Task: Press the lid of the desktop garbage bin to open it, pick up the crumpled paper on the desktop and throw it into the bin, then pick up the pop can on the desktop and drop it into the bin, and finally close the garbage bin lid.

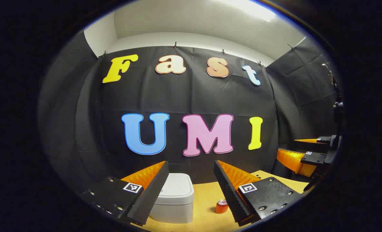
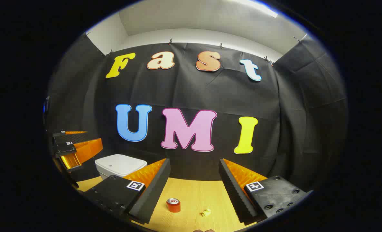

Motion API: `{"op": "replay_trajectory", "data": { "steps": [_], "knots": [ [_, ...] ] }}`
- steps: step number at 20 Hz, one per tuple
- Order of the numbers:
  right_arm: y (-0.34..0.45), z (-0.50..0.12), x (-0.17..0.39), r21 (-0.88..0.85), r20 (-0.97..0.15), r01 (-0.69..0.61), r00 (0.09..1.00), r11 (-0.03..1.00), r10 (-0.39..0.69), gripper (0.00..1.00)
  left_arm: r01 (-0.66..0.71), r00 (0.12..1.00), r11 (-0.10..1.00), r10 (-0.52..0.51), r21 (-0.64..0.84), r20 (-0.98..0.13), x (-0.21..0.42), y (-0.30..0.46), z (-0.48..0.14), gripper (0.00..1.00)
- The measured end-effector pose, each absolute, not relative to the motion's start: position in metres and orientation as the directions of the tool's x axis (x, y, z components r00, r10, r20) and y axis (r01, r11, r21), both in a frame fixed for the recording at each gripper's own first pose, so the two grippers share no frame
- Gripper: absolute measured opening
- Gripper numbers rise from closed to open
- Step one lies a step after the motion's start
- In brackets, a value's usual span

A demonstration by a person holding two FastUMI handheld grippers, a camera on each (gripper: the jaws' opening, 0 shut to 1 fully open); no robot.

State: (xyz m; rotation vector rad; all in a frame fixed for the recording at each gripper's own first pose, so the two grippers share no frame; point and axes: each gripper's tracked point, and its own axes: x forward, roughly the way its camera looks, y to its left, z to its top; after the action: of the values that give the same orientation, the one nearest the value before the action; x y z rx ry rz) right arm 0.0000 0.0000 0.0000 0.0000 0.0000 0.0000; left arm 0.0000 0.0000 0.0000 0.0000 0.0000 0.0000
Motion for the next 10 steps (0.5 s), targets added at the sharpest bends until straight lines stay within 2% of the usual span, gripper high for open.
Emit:
{"op": "replay_trajectory", "data": {
  "steps": [7, 8, 10],
  "knots": [
    [0.0019, -0.0026, 0.0057, -0.003, 0.002, 0.001, 1.000, 1.000, -0.001, 0.98, 0.005, 1.000, 1.000, -0.005, 0.008, -0.004, 0.0077, 0.0035, -0.0022, 0.94],
    [0.0025, -0.0039, 0.0066, 0.001, -0.003, 0.001, 1.000, 1.000, -0.001, 1.00, 0.007, 1.000, 1.000, -0.007, 0.007, -0.007, 0.0084, 0.0031, -0.0035, 0.94],
    [0.0040, -0.0047, 0.0079, 0.000, -0.006, 0.000, 1.000, 1.000, 0.000, 0.98, 0.009, 1.000, 1.000, -0.008, 0.008, -0.011, 0.0097, 0.0025, -0.0044, 0.94]
  ]
}}
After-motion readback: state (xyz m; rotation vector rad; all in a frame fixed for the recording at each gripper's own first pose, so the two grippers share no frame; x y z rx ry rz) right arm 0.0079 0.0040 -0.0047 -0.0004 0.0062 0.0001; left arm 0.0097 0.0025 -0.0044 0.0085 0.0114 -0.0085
